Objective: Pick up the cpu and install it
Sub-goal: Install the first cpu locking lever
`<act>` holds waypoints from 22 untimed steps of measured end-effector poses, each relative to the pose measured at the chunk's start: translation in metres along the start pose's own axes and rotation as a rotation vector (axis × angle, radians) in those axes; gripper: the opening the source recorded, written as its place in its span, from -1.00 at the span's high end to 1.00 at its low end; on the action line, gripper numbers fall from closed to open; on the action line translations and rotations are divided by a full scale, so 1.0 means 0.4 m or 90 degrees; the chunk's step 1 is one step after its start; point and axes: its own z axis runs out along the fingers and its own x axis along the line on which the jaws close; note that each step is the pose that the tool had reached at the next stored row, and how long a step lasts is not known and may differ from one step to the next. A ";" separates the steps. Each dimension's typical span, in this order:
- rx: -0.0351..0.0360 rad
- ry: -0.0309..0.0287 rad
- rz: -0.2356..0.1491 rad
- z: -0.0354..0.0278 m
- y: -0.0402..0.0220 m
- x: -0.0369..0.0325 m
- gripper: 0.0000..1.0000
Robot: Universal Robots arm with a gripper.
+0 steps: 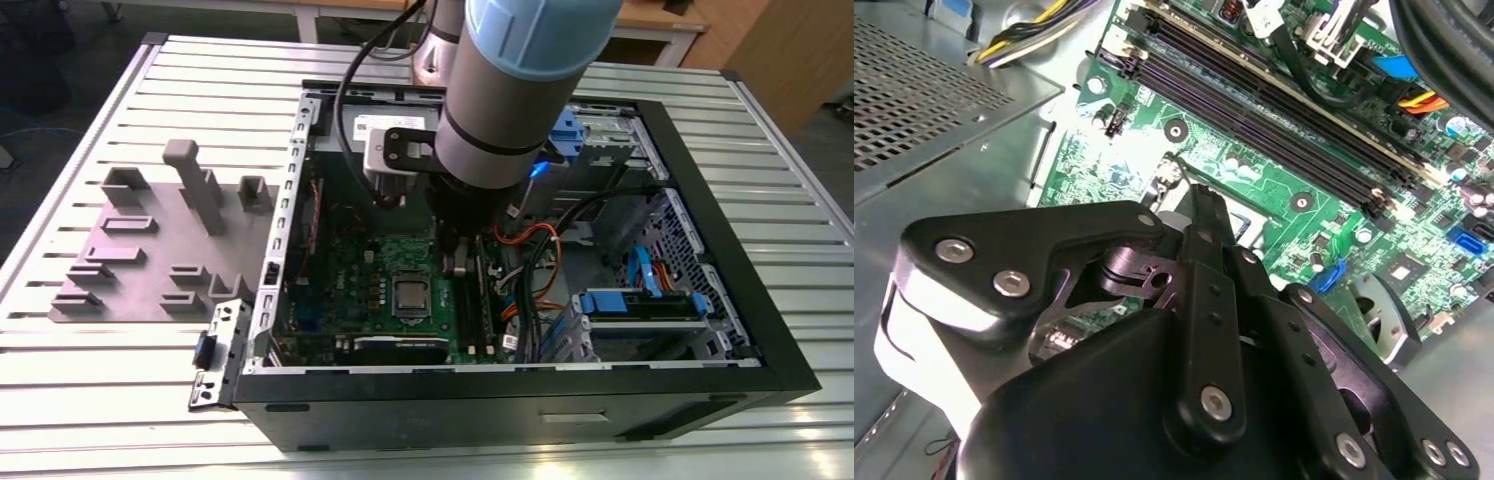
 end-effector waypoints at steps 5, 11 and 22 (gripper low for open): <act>-0.0001 0.0002 -0.001 0.007 -0.001 0.005 0.79; -0.0002 0.0002 -0.001 0.012 -0.001 0.014 0.79; -0.0002 0.0008 -0.002 0.010 -0.001 0.033 0.79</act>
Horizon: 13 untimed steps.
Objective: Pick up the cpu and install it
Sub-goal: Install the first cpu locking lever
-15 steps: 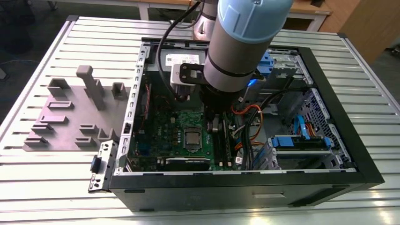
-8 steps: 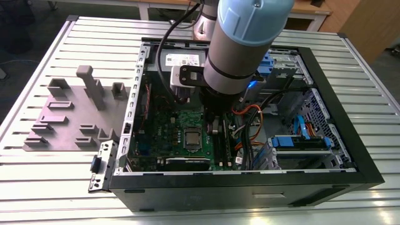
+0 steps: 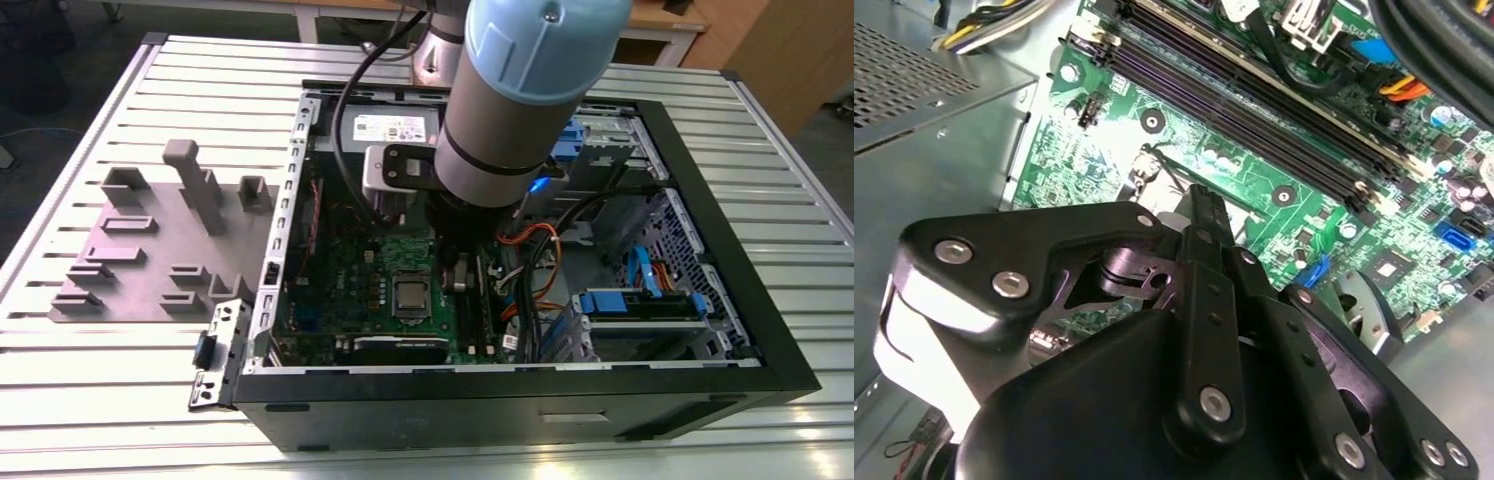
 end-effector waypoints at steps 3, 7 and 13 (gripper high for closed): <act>0.0000 0.0001 0.000 0.000 0.000 0.005 0.79; 0.0000 0.0002 0.000 -0.001 0.001 0.010 0.79; -0.0002 0.0002 -0.001 0.003 0.001 0.017 0.79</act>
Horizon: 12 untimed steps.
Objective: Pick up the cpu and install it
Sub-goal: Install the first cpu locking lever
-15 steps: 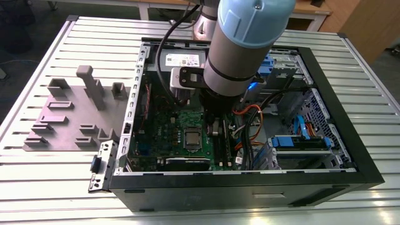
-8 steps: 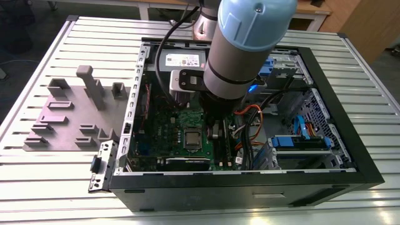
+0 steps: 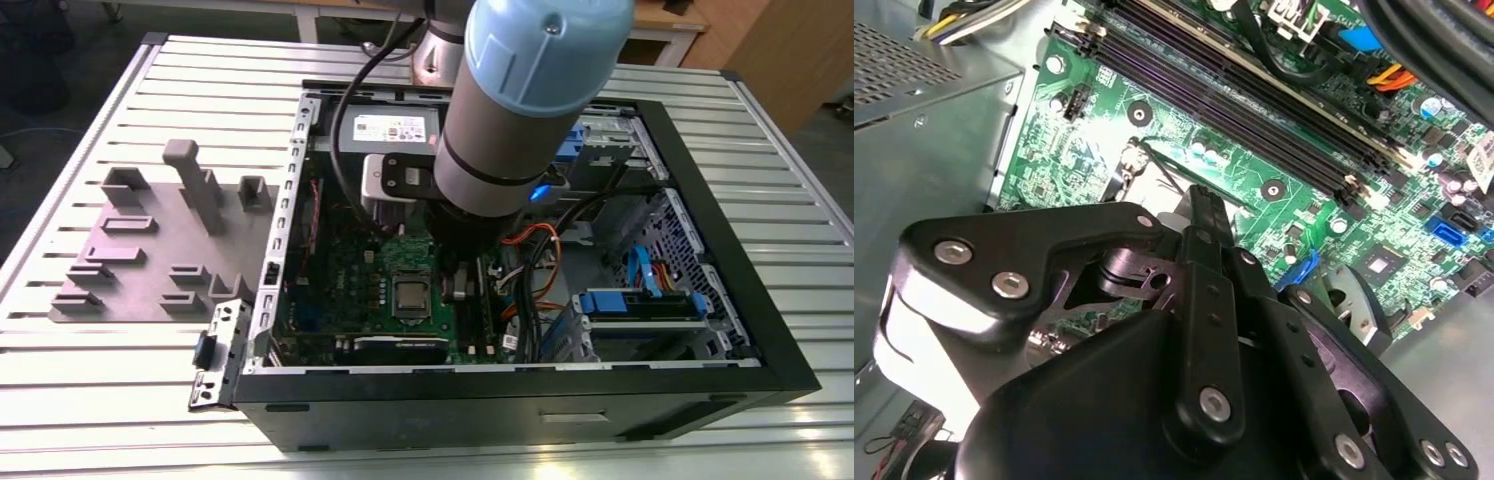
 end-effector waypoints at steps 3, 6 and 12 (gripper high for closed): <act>0.0000 0.0001 -0.001 0.003 0.000 0.003 0.79; -0.0001 0.0000 -0.001 0.006 0.000 0.006 0.79; -0.0004 0.0003 -0.003 0.017 -0.001 0.012 0.79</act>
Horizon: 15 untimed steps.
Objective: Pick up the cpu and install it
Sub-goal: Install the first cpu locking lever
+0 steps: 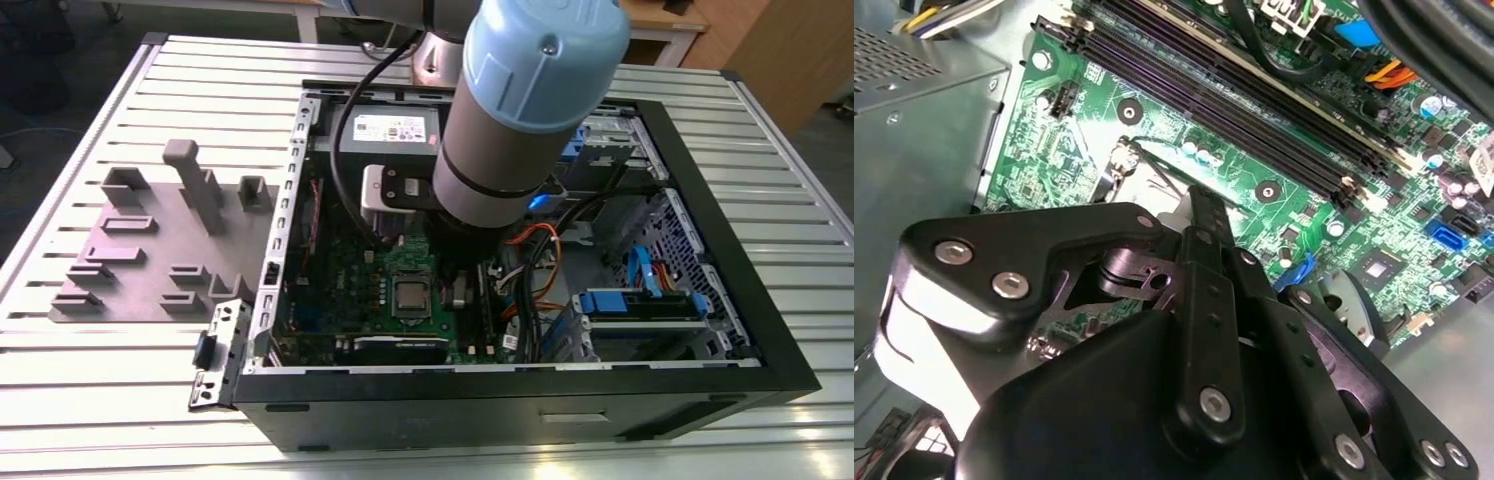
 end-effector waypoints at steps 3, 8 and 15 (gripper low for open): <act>-0.0001 0.0001 -0.001 0.006 0.000 0.002 0.79; -0.0002 0.0028 -0.002 0.010 -0.001 0.004 0.79; 0.0002 0.0176 -0.003 0.015 -0.001 0.005 0.79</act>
